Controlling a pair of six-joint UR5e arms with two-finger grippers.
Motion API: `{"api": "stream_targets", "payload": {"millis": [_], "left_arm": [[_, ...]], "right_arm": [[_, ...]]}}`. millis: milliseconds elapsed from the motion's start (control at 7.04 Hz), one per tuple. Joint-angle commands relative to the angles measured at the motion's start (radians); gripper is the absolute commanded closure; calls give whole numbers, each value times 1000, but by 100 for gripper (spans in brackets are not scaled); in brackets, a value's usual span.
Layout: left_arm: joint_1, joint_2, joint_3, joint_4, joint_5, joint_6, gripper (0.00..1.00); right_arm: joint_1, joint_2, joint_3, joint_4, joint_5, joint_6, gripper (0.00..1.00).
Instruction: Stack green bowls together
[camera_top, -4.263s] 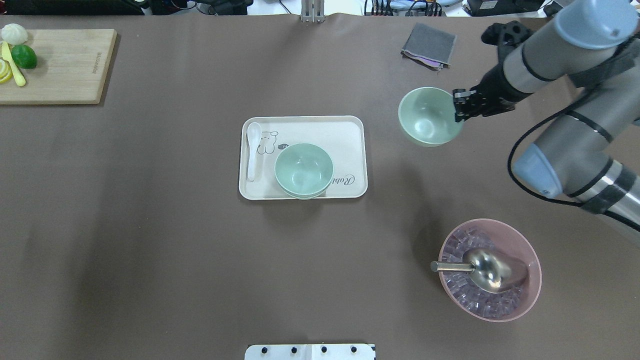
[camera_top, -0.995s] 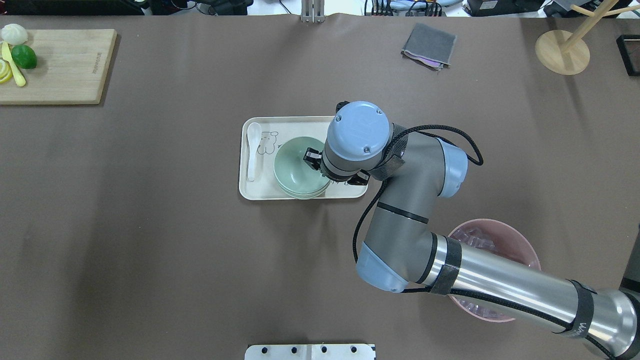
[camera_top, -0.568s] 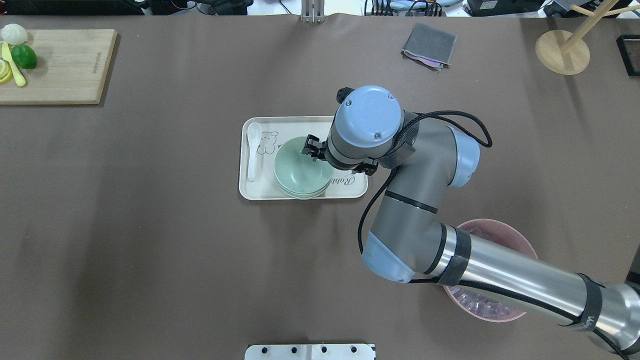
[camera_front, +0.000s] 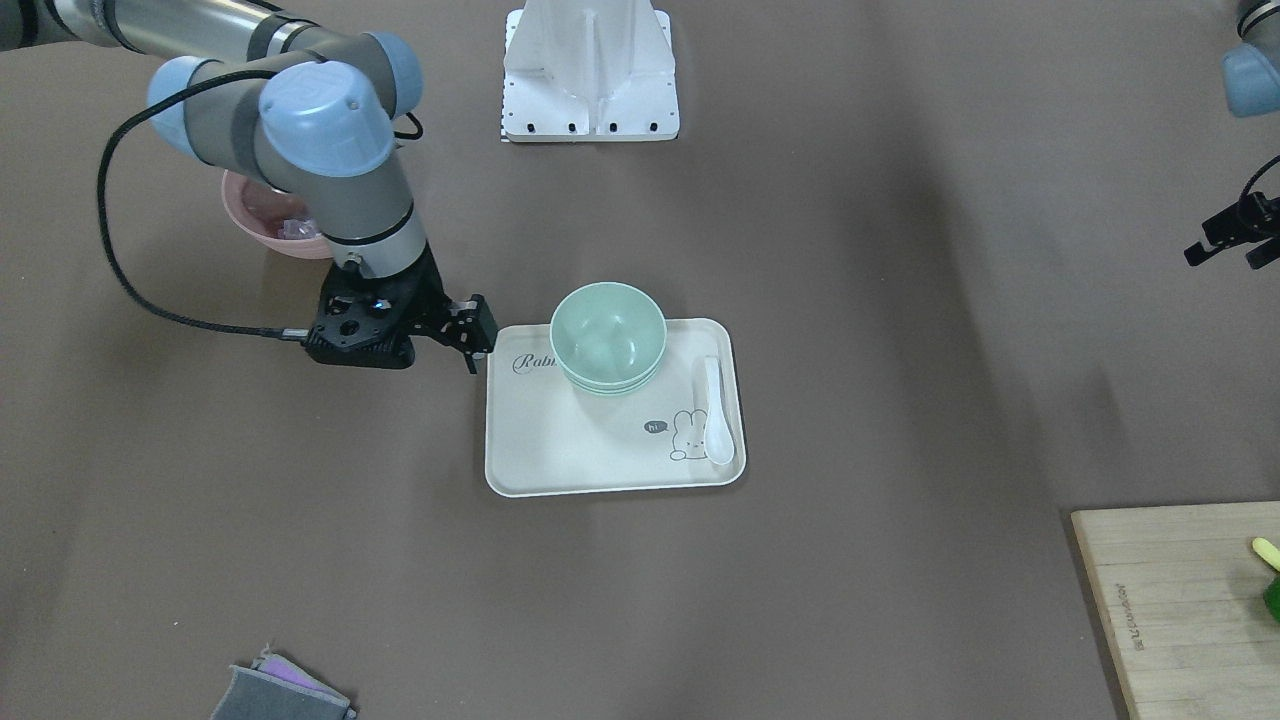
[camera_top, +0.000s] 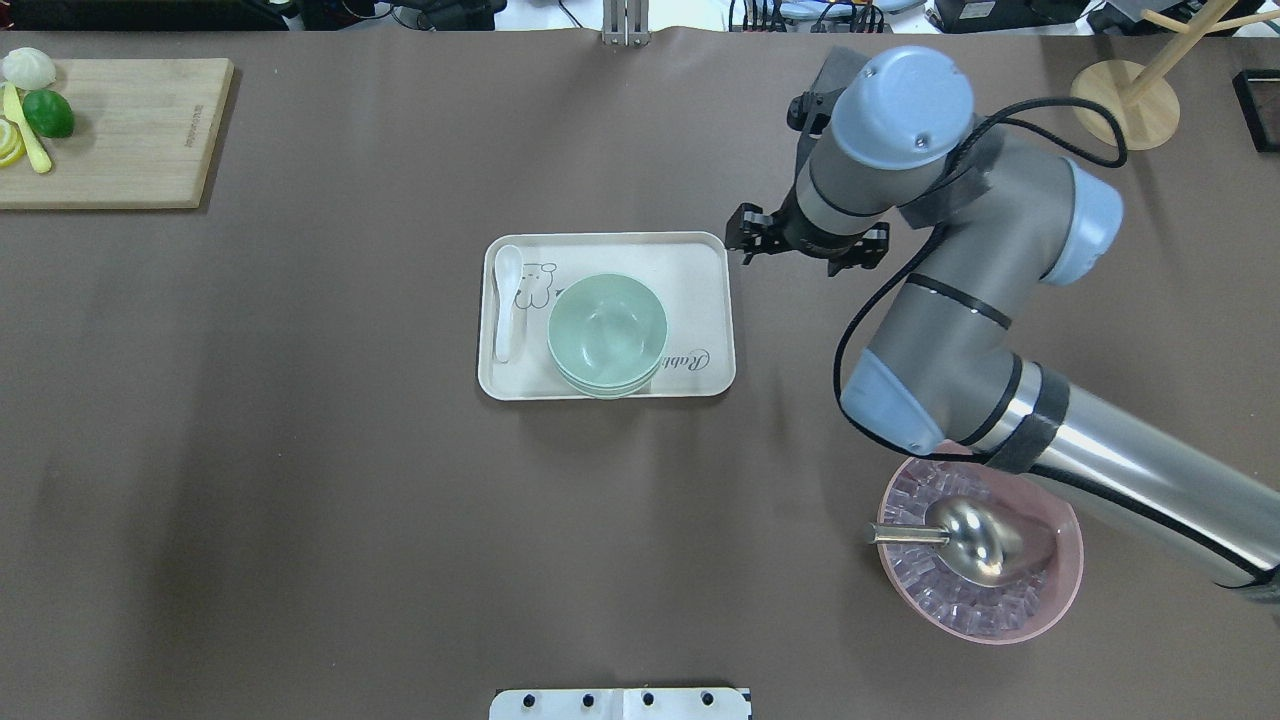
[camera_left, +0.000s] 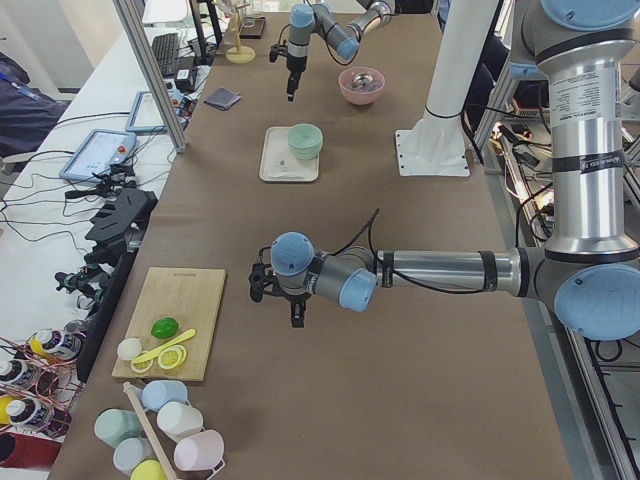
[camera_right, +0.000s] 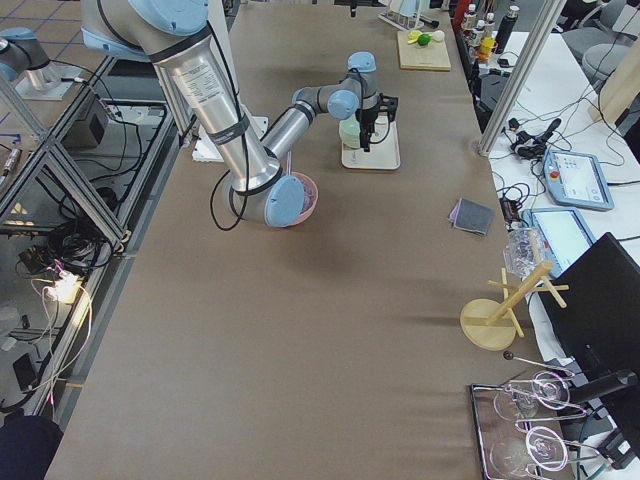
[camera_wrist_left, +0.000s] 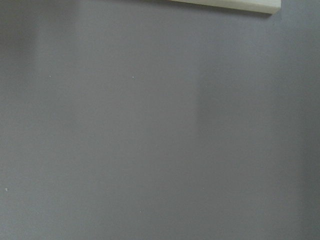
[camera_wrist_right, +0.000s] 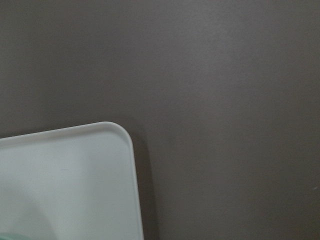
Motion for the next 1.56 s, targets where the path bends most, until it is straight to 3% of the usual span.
{"api": "stream_targets", "payload": {"millis": [0,284,426,853,1137,1421], "left_arm": [[-35,1,-47,270,14,288,2],[-186,-5,-170,565,107,552,2],[-222,-4,-178,609,125,578,2],[-218,-12,-118,611,124,570,2],[-218,-8,-120,610,124,573,2],[-222,5,-124,602,121,579,2]], "right_arm": [[125,-141,90,-34,77,-236,0],[243,-289,144,-34,136,-457,0],[325,-358,144,-33,177,-606,0],[586,-622,126,-23,257,-974,0],[645,-774,121,-22,246,-992,0],[703,-819,121,-22,249,-995,0]]}}
